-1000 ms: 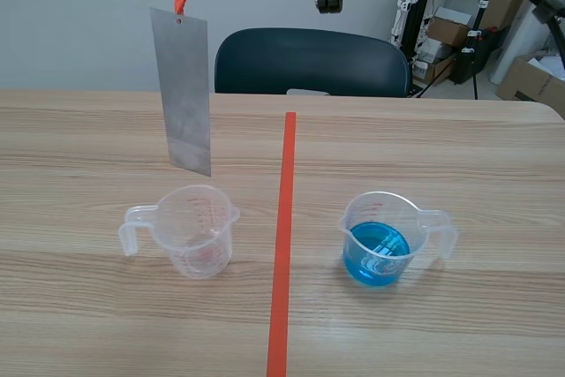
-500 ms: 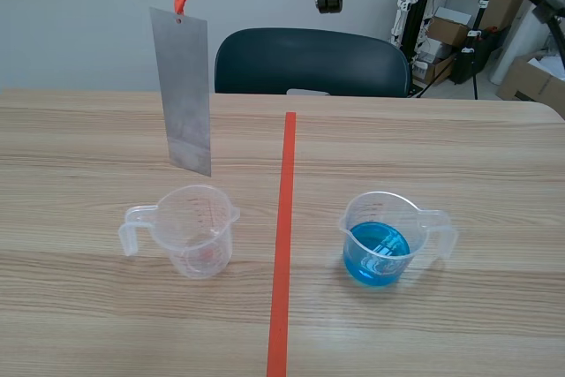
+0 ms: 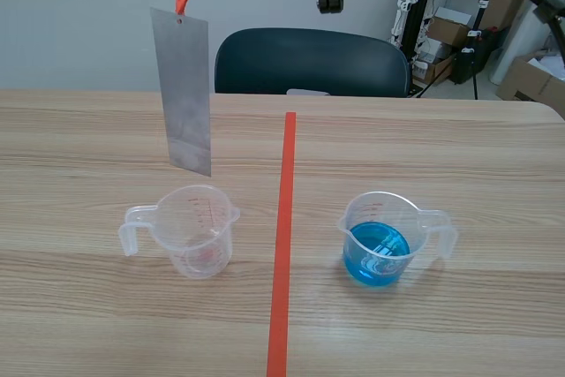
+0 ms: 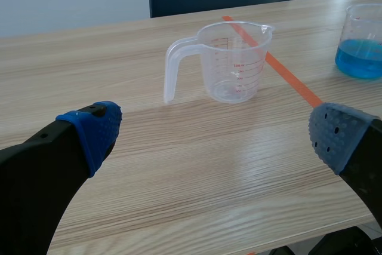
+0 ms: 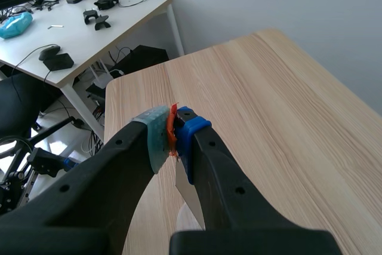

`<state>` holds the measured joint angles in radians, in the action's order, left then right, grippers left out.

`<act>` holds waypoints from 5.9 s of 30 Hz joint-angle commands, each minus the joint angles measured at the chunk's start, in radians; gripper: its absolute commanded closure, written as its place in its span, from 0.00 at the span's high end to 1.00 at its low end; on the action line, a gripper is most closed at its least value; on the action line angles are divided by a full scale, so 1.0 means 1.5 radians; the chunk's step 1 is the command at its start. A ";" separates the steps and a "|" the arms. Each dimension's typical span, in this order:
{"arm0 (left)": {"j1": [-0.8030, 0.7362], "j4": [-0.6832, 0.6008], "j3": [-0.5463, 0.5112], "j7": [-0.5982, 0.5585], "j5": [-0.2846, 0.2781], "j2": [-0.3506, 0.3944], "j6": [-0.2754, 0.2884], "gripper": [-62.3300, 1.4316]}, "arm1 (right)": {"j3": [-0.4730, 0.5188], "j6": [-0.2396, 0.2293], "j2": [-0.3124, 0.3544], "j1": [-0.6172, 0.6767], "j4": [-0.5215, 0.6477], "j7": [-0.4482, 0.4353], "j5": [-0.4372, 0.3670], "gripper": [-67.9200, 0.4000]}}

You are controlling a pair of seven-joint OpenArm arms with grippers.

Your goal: Do the redox reaction experiment. move the plate over the blue solution

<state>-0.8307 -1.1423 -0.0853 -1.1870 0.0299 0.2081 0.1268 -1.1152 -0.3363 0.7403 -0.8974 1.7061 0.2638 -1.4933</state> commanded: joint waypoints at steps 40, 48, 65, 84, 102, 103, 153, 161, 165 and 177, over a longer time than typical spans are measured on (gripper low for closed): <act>-0.002 -0.034 0.003 -0.092 -0.007 0.052 -0.003 0.54 | 0.010 -0.210 0.331 -0.007 0.007 -0.106 -0.015 0.01; -0.004 -0.065 0.006 -0.091 -0.007 0.091 -0.003 0.26 | 0.010 -0.263 0.399 0.033 0.007 -0.137 -0.015 0.01; 0.065 -0.169 0.011 0.095 -0.007 0.189 0.144 0.08 | 0.010 -0.273 0.516 0.059 0.006 -0.204 -0.015 0.01; 0.204 -0.186 0.154 0.210 -0.004 0.229 0.187 0.08 | 0.010 -0.273 0.511 0.085 0.006 -0.240 -0.015 0.01; 0.271 -0.283 0.192 0.391 -0.055 0.267 0.210 0.08 | 0.010 -0.273 0.496 0.092 0.006 -0.245 -0.015 0.01; 0.276 -0.287 0.192 0.404 -0.065 0.270 0.217 0.08 | 0.010 -0.273 0.496 0.092 0.006 -0.245 -0.015 0.01; 0.510 -0.290 0.357 0.639 -0.100 0.226 0.239 0.09 | 0.010 -0.273 0.496 0.092 0.006 -0.245 -0.015 0.01; 0.523 -0.290 0.357 0.658 -0.099 0.205 0.243 0.09 | 0.010 -0.273 0.496 0.092 0.006 -0.245 -0.015 0.01; 0.531 -0.287 0.357 0.673 -0.099 0.196 0.245 0.09 | 0.010 -0.273 0.496 0.092 0.006 -0.245 -0.015 0.01; 0.553 -0.256 0.370 0.688 -0.099 0.173 0.256 0.09 | 0.010 -0.273 0.496 0.092 0.006 -0.245 -0.015 0.01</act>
<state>-0.0151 -1.5200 0.4561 -0.1444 -0.1066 0.4744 0.5034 -1.1149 -0.7330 1.4742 -0.7471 1.7065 -0.0818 -1.5047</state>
